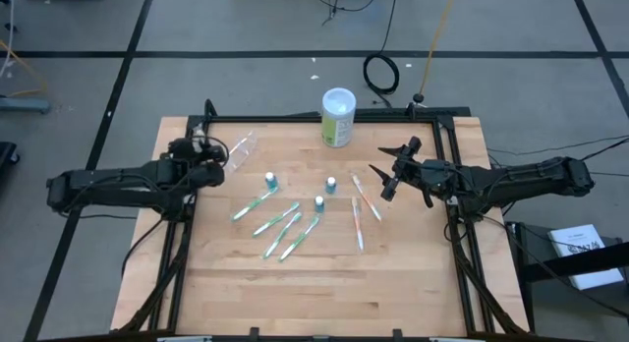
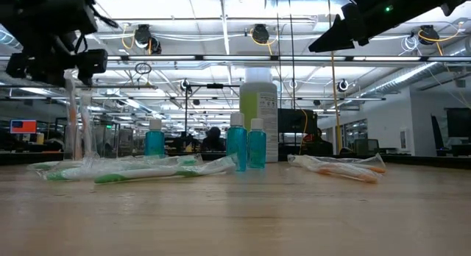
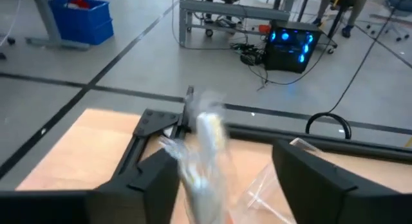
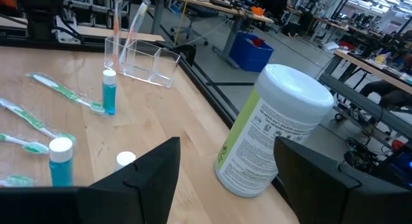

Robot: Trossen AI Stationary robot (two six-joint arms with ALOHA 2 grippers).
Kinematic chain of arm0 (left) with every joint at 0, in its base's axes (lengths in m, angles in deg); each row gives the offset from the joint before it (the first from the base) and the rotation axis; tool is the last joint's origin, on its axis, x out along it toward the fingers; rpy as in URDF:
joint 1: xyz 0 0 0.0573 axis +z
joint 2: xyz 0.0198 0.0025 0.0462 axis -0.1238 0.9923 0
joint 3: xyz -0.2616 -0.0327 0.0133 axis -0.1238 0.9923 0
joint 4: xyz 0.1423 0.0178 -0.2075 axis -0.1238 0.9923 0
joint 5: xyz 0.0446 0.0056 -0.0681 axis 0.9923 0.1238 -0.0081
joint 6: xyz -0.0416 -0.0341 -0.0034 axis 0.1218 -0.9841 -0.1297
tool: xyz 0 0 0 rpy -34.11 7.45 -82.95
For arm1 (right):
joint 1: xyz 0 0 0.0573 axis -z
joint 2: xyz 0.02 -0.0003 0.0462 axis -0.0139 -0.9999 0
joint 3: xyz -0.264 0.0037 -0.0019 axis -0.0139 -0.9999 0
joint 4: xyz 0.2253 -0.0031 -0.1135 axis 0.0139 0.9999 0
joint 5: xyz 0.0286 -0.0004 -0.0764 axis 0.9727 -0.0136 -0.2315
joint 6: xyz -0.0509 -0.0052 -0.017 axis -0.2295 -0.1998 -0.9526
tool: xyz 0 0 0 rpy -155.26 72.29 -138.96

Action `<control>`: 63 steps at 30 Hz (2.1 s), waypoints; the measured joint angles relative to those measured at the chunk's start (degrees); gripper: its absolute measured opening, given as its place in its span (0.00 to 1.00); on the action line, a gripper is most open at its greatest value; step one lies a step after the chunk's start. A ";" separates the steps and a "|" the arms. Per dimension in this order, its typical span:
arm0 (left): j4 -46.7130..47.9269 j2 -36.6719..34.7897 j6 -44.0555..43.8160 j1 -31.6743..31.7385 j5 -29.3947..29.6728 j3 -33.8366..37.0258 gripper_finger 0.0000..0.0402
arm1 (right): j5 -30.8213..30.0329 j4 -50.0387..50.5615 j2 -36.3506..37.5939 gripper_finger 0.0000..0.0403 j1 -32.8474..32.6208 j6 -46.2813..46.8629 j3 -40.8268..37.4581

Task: Pick & Place toothbrushing station
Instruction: Put the orange toothbrush into the left section of the transparent organizer

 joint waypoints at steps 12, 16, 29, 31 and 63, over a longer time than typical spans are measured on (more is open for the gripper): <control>-4.00 -0.02 19.44 3.53 0.31 -12.07 0.74 | 0.01 0.65 0.00 0.60 0.00 0.34 0.00; -10.80 -0.02 25.10 3.19 -4.04 -13.86 0.74 | 0.05 4.36 0.00 0.60 -0.15 2.83 0.00; -47.13 7.14 66.74 -3.08 -30.58 -14.02 0.74 | 8.41 18.46 -11.36 0.60 -9.42 22.43 0.00; -50.18 10.20 69.67 -3.56 -30.89 -14.00 0.74 | 8.93 18.48 -16.39 0.60 -10.65 25.47 0.00; -62.82 21.89 72.17 -5.10 -46.10 -13.98 0.74 | 8.88 19.48 -35.36 0.56 -9.28 40.04 0.15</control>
